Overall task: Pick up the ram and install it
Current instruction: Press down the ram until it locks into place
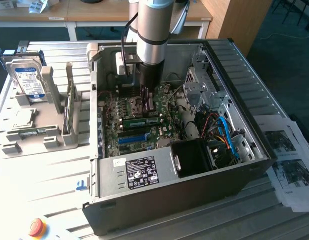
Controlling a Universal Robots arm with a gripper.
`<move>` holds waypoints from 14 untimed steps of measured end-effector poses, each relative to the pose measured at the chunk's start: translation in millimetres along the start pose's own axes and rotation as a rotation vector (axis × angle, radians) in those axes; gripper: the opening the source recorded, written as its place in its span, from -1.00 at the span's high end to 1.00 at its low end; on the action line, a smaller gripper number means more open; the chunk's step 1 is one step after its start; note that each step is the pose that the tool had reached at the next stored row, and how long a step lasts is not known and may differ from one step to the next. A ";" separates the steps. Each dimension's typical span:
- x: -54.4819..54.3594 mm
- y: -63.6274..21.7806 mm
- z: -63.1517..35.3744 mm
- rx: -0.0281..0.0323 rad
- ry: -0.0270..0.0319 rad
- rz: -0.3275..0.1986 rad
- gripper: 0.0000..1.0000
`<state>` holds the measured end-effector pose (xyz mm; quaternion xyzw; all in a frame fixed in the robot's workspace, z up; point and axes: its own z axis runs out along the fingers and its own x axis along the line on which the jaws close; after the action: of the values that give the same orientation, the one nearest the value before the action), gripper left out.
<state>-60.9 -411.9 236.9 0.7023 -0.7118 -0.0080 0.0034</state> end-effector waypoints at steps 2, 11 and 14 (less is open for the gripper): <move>0.0 2.1 0.1 0.0001 0.0000 0.000 0.80; 0.1 5.2 0.1 0.0001 0.0000 0.000 0.80; 0.1 6.7 0.1 0.0000 0.0001 0.000 0.80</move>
<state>-67.6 -412.0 236.9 0.7023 -0.7118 -0.0079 0.0034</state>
